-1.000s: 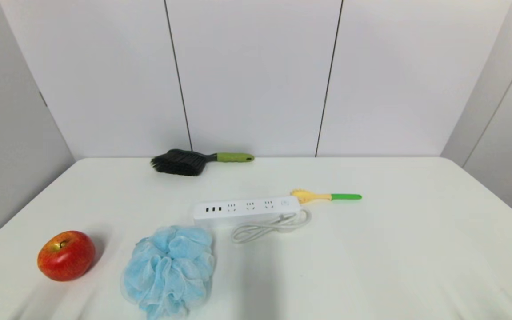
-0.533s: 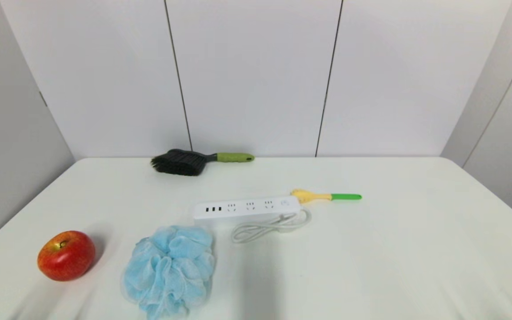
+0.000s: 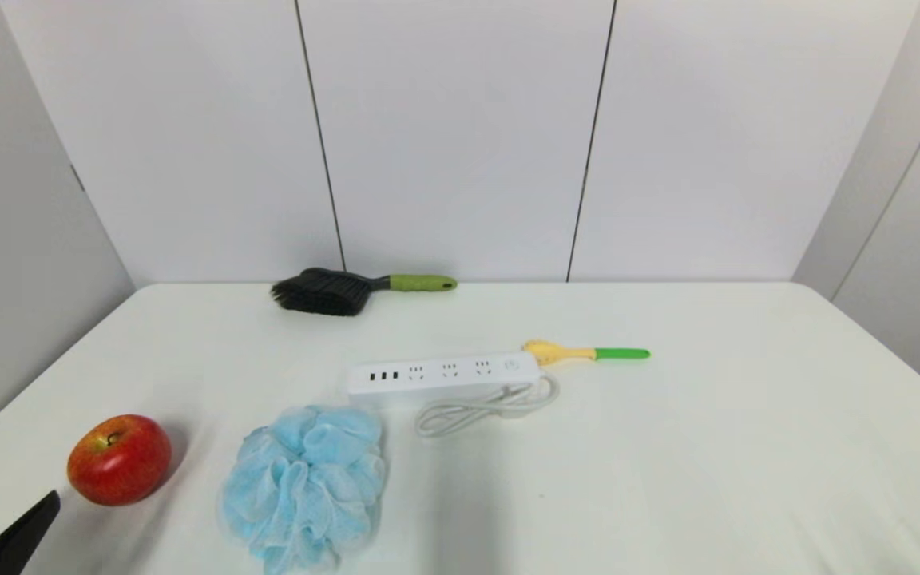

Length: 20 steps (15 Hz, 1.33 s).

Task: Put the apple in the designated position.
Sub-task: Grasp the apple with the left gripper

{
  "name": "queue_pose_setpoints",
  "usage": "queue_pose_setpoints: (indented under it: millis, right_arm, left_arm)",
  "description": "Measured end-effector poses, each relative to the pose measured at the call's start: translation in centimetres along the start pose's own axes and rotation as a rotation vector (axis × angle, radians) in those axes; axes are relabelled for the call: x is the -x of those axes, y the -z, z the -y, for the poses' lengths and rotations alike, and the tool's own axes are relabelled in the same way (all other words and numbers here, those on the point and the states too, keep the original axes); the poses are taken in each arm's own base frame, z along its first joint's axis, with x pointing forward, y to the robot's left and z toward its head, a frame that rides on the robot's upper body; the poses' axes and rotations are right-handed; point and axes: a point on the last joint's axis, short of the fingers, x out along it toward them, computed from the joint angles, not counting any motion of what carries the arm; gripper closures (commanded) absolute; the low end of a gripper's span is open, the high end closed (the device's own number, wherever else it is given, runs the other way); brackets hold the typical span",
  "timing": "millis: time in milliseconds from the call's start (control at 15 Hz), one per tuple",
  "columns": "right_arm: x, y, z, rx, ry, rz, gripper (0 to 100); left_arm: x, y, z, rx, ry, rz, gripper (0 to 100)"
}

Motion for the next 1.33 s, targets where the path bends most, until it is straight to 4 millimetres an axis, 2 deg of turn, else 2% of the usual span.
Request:
queue_pose_setpoints:
  millis: [333, 600, 933, 1333]
  right_arm:
    - [0.0, 0.0, 0.0, 0.000, 0.000, 0.000, 0]
    - [0.0, 0.0, 0.0, 0.000, 0.000, 0.000, 0]
    - [0.0, 0.0, 0.0, 0.000, 0.000, 0.000, 0]
    - [0.0, 0.0, 0.0, 0.000, 0.000, 0.000, 0]
  left_arm:
    - [-5.5, -3.0, -0.3, 0.003, -0.002, -0.171, 0]
    - [-9.0, -3.2, -0.4, 0.007, 0.003, -0.290, 0]
    - [-10.9, -1.8, -0.3, 0.009, 0.012, -0.423, 0]
    - [-12.1, -0.8, -0.2, 0.010, 0.019, -0.513, 0]
